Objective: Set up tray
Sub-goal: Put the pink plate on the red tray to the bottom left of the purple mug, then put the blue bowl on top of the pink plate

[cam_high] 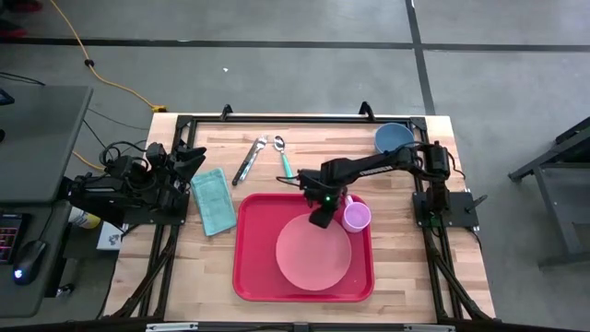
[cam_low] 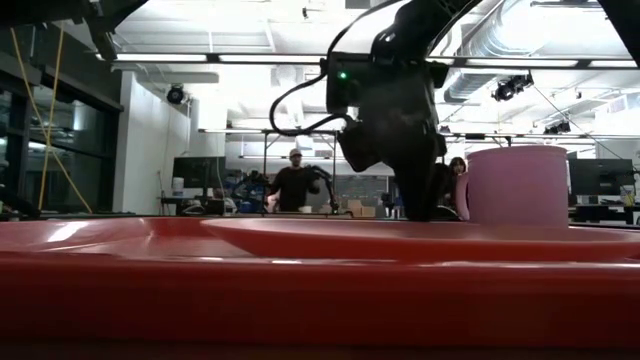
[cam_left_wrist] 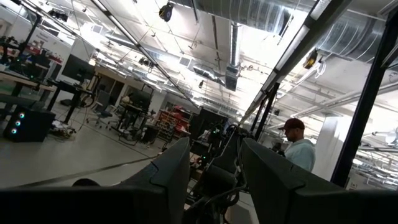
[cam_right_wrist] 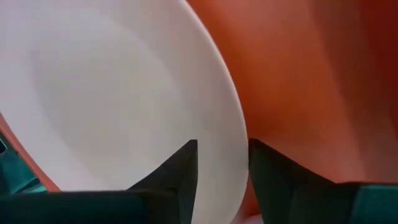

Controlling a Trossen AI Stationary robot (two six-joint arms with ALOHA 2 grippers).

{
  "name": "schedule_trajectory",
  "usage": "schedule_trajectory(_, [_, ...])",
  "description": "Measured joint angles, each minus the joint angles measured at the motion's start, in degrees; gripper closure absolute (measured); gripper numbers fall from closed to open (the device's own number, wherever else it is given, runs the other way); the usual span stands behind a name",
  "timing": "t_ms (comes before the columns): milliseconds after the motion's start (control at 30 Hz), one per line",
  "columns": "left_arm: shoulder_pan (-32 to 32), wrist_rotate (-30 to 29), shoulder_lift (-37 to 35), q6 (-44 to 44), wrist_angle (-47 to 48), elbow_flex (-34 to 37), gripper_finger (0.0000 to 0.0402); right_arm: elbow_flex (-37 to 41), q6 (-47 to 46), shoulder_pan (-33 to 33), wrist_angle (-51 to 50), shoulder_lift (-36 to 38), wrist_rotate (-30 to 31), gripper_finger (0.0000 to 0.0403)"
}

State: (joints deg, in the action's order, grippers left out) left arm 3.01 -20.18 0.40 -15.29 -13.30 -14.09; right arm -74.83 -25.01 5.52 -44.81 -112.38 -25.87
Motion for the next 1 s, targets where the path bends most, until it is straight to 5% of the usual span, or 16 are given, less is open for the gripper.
schedule_trajectory(167, [0.0, 0.0, 0.0, 0.0, 0.0, 0.0, 0.0222, -1.3, 1.5, 0.5, -1.7, 0.1, 0.5, 0.0284])
schedule_trajectory(500, [0.0, 0.0, 0.0, 0.0, 0.0, 0.0, 0.0222, -11.7, 5.2, 2.0, -8.9, 0.1, 11.7, 0.0289])
schedule_trajectory(767, [0.0, 0.0, 0.0, 0.0, 0.0, 0.0, 0.0222, -22.6, 10.2, 3.8, -16.7, 0.2, 23.4, 0.0394])
schedule_trajectory(1000, [0.0, 0.0, 0.0, 0.0, 0.0, 0.0, 0.0222, -28.1, 8.3, 9.3, -33.1, 0.2, 38.0, 0.0399])
